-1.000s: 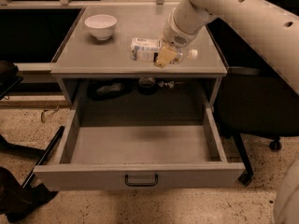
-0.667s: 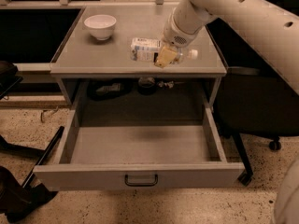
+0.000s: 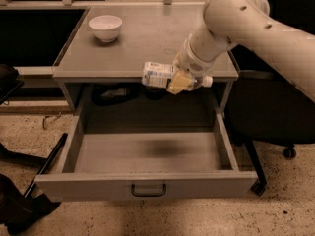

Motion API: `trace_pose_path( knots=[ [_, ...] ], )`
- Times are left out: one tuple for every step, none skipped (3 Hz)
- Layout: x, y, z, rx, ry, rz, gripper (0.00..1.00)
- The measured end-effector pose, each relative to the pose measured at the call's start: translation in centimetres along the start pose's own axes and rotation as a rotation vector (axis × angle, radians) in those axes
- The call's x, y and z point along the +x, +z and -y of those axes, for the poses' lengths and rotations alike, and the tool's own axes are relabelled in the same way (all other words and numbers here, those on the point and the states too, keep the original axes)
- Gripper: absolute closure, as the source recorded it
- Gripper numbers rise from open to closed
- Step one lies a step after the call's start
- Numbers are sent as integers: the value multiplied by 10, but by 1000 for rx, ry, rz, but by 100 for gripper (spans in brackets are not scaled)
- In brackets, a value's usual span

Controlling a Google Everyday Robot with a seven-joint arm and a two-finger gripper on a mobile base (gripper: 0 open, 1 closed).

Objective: Place blue plastic bottle into top drawer

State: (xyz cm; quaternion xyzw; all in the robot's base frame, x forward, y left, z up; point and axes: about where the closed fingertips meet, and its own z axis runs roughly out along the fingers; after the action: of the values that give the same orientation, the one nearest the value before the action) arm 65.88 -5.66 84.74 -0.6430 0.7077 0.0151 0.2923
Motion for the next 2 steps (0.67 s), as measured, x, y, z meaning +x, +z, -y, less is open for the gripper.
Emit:
trace_pose_path(
  knots=[
    [27,27,-50,-47,52,19,100],
    [27,27,-50,-47,52,19,100]
  ],
)
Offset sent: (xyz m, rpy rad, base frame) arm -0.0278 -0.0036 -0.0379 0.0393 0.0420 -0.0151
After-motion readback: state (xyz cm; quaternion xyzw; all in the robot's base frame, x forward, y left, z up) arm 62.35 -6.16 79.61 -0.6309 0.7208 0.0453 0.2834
